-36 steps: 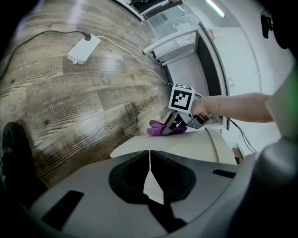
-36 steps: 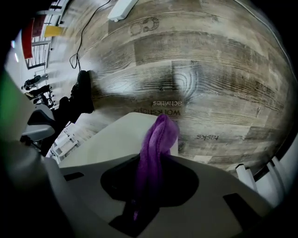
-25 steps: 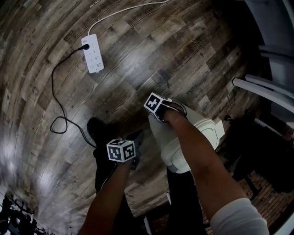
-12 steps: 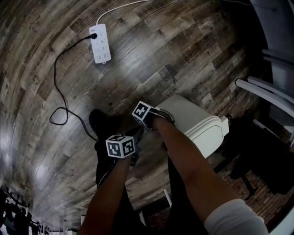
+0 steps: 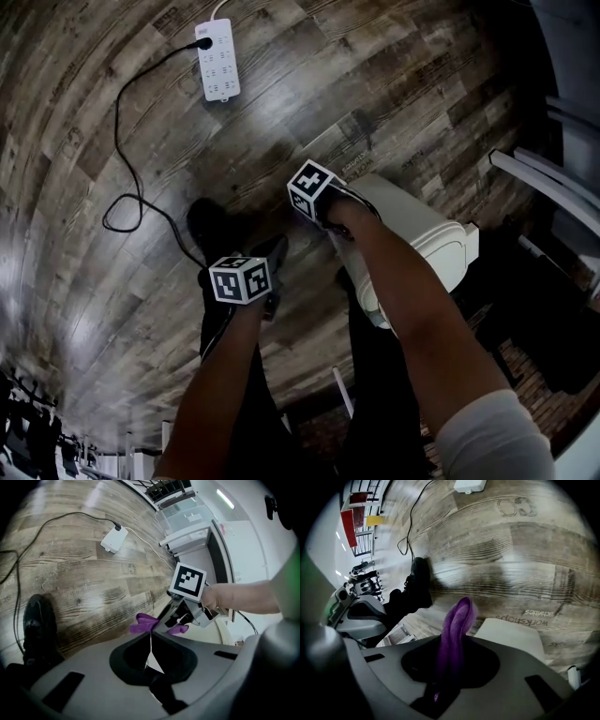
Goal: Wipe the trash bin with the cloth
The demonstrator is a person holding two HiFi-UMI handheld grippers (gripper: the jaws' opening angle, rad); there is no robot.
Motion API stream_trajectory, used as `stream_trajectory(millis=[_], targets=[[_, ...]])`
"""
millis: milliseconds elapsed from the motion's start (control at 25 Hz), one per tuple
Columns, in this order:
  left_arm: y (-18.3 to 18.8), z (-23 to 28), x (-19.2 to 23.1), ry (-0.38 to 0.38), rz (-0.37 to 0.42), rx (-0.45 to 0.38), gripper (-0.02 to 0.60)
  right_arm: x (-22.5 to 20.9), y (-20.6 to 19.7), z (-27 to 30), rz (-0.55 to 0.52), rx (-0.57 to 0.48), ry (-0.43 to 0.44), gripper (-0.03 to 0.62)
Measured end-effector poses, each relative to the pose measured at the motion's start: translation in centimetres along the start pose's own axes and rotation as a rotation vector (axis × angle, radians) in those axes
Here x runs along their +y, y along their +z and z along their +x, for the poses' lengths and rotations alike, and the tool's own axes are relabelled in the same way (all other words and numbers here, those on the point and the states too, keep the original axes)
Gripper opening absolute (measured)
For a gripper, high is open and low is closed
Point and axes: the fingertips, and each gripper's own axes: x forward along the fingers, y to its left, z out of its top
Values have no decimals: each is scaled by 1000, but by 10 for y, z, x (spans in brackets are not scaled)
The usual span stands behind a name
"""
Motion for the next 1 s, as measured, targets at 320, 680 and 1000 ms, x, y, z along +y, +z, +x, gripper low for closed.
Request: stream_trajectory(millis=[320, 680, 1000], targets=[[1, 24, -10, -9, 14, 15, 8, -95, -9, -56, 1, -7, -161, 94], [-9, 65, -18, -6, 44, 76, 8, -198, -51, -82, 66, 33, -250, 94], [-11, 91, -12, 7, 72, 98, 8, -252, -85, -64, 132, 64, -272, 94]])
